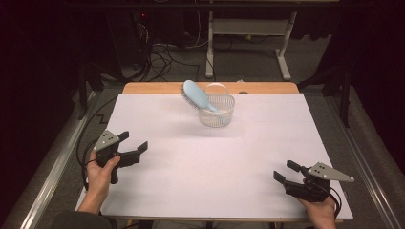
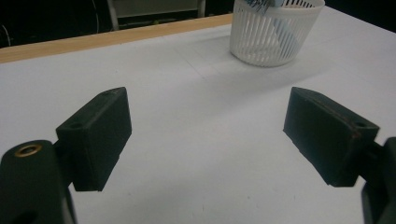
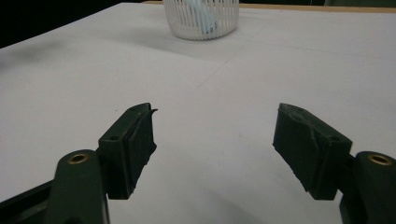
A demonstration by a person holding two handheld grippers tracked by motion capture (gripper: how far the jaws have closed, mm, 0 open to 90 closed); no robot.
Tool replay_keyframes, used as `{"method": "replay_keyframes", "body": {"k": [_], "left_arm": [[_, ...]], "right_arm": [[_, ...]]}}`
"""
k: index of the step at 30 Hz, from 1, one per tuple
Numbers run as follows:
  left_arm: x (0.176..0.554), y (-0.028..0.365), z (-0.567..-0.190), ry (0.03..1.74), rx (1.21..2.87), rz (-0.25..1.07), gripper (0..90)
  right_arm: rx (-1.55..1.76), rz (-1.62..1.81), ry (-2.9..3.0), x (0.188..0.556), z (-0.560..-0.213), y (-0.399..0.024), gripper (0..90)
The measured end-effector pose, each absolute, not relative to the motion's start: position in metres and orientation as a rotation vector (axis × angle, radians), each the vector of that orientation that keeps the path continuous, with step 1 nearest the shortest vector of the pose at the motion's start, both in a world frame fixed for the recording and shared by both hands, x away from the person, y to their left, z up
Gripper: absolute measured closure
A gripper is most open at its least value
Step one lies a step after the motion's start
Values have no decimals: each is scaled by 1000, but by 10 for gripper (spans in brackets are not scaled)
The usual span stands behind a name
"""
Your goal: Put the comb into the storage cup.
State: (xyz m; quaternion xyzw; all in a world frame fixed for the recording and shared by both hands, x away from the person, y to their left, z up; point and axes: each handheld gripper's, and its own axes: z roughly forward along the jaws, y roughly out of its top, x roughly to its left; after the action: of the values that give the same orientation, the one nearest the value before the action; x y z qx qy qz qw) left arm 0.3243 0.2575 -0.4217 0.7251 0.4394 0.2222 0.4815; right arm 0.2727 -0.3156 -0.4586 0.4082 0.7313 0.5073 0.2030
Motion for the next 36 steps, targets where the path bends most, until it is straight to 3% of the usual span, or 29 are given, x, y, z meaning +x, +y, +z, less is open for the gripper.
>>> {"method": "replay_keyframes", "body": {"k": [36], "left_arm": [[309,255,-437,1065,1783,490,161]], "right_arm": [[1149,1419,2035,273,-459,-317,297]]}}
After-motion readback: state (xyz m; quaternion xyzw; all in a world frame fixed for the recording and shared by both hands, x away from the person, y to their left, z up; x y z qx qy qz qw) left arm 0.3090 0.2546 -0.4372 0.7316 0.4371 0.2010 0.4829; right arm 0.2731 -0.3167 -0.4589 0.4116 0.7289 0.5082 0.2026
